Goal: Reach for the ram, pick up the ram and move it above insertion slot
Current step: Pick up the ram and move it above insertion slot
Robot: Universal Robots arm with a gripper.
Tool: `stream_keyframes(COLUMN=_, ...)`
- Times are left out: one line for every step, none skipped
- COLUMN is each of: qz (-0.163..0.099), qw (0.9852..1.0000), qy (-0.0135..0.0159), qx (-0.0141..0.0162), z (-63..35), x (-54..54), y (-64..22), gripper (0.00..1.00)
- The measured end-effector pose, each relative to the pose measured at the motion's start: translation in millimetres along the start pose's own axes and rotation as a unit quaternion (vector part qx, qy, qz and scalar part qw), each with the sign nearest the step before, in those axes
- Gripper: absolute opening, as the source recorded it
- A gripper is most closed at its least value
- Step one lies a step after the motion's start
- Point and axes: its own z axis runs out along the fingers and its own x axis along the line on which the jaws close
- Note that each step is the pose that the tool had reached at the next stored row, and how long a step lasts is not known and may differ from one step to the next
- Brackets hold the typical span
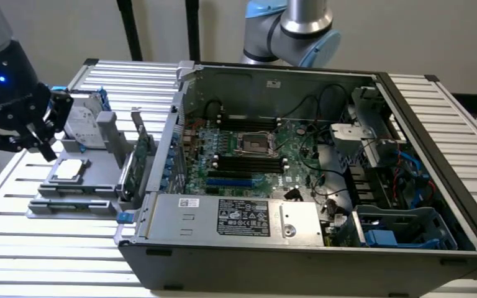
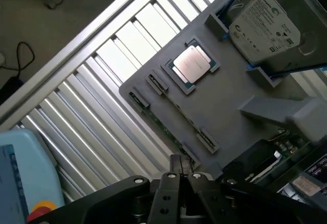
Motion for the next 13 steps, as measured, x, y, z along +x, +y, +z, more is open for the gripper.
stream_keyframes(qz=-0.009, qw=1.0, qy=0.0001, qx=0.0001, z=0.2, x=0.0, y=0.0, gripper=0.11)
stream_keyframes(qz=-0.018, qw=0.9998, qy=0.0002, qx=0.0002, z=0.5, x=0.0, y=0.0, gripper=0.11)
stream_keyframes(qz=-0.027, qw=0.9996, qy=0.0003, qx=0.0003, z=0.7, x=0.0, y=0.0, gripper=0.11)
stream_keyframes(qz=-0.036, qw=0.9993, qy=0.0004, qx=0.0004, z=0.9, x=0.0, y=0.0, gripper=0.11)
stream_keyframes(qz=-0.045, qw=0.999, qy=0.0006, qx=0.0005, z=1.0, x=0.0, y=0.0, gripper=0.11)
stream_keyframes(qz=-0.054, qw=0.9985, qy=0.0007, qx=0.0005, z=1.2, x=0.0, y=0.0, gripper=0.11)
stream_keyframes(qz=-0.063, qw=0.998, qy=0.0008, qx=0.0007, z=1.3, x=0.0, y=0.0, gripper=0.11)
stream_keyframes(qz=-0.072, qw=0.9974, qy=0.001, qx=0.0007, z=1.4, x=0.0, y=0.0, gripper=0.11)
stream_keyframes(qz=-0.081, qw=0.9967, qy=0.0011, qx=0.0008, z=1.5, x=0.0, y=0.0, gripper=0.11)
stream_keyframes(qz=-0.09, qw=0.9959, qy=0.0012, qx=0.0009, z=1.6, x=0.0, y=0.0, gripper=0.11)
stream_keyframes(qz=-0.1, qw=0.995, qy=0.0013, qx=0.001, z=1.7, x=0.0, y=0.0, gripper=0.11)
stream_keyframes(qz=-0.109, qw=0.994, qy=0.0015, qx=0.0011, z=1.9, x=0.0, y=0.0, gripper=0.11)
stream_keyframes(qz=-0.118, qw=0.993, qy=0.0016, qx=0.0012, z=2.0, x=0.0, y=0.0, gripper=0.11)
